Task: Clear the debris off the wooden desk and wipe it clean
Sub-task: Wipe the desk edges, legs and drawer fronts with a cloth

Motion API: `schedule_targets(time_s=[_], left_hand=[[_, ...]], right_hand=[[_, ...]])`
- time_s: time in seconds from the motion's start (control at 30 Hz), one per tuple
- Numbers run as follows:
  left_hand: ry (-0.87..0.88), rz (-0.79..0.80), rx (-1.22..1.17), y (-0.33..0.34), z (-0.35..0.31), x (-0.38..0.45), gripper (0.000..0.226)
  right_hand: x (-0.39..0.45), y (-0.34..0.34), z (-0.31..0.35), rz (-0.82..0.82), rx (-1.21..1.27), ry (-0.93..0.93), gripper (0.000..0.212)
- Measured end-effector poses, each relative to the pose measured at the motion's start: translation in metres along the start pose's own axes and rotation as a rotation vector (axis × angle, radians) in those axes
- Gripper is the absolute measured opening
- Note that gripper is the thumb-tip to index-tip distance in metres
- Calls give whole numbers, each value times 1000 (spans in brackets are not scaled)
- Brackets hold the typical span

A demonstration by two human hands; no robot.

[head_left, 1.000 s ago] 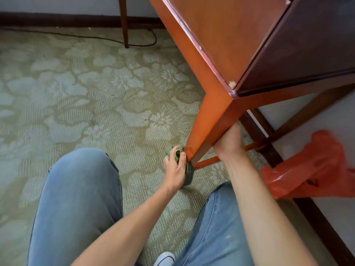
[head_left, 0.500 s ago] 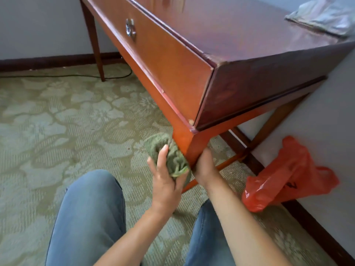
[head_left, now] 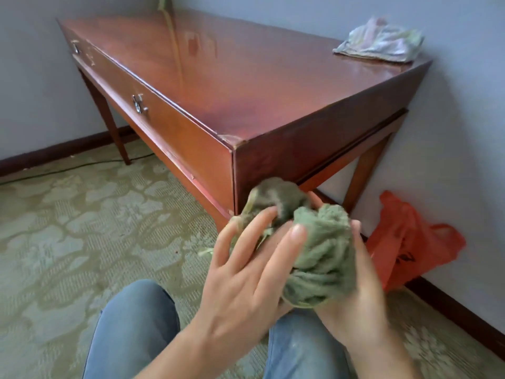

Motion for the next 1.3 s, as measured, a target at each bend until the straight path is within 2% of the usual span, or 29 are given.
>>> schedule_targets(time_s=[0.03, 0.07, 0.1, 0.17, 0.2, 0.23, 0.3, 0.33, 0.37, 0.43, 0.47, 0.57, 0.63, 0.77, 0.87, 0.97, 1.07, 1.17, 1.3], left_hand=[[-1, 61, 26, -3, 0, 9, 77], [21, 92, 34, -11, -1, 18, 78], [55, 83, 18, -25, -4, 28, 78], [114, -27, -62, -63, -2, 52, 70], [104, -71, -87, -77, 10, 66, 64], [56, -70, -74, -81, 30, 82, 57], [-91, 58, 16, -67, 78, 111, 52], [-143, 128, 54, -57, 95, 118, 56], [-171, 169, 71, -49, 107, 120, 59], [-161, 166, 77, -42, 114, 119, 59], [-156, 154, 77, -43, 113, 117, 59], [-166, 129, 73, -49, 110, 116, 57], [-169, 133, 66, -50, 108, 118, 57], [-162, 103, 60, -47, 106, 115, 56], [-169, 73, 46, -46, 106, 116, 55], [-160, 59, 39, -45, 105, 116, 54], [-164, 53, 35, -44, 105, 115, 53], [-165, 36, 21, -44, 106, 114, 52], [-179, 22, -11, -43, 107, 112, 50]], right_hand=[[-7, 11, 14, 57, 45, 1, 61], [-8, 15, 22, 27, 76, -36, 71], [-8, 19, 34, 27, 45, -97, 65], [6, 1, 60, -205, -100, -249, 22], [12, -11, 79, -394, -172, -344, 14], [21, -23, 93, -550, -281, -411, 21], [37, -25, 113, -710, -332, -587, 16], [48, -18, 109, -693, -294, -612, 15], [58, -5, 101, -634, -267, -618, 25], [58, 27, 81, -509, -425, -690, 53], [51, 44, 74, -452, -572, -756, 59], [37, 64, 54, -237, -975, -1007, 59], [52, 49, 65, -248, -1022, -1073, 60], [106, -20, 115, -556, -803, -933, 52], [147, -98, 159, -804, -795, -815, 41], [180, -165, 170, -952, -748, -553, 57], [178, -173, 137, -982, -593, -460, 64], [147, -128, 92, -958, -464, -460, 72], [97, -48, 25, -796, -277, -504, 53]])
Point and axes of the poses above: each hand's wrist, its own x-axis towards the middle knuckle, its own y-axis out of the palm, z = x × y, the point moved 8 cm from there along x, towards the middle knuckle, and after that the axes turned 3 degrees about -x, right-handed, at the moved point
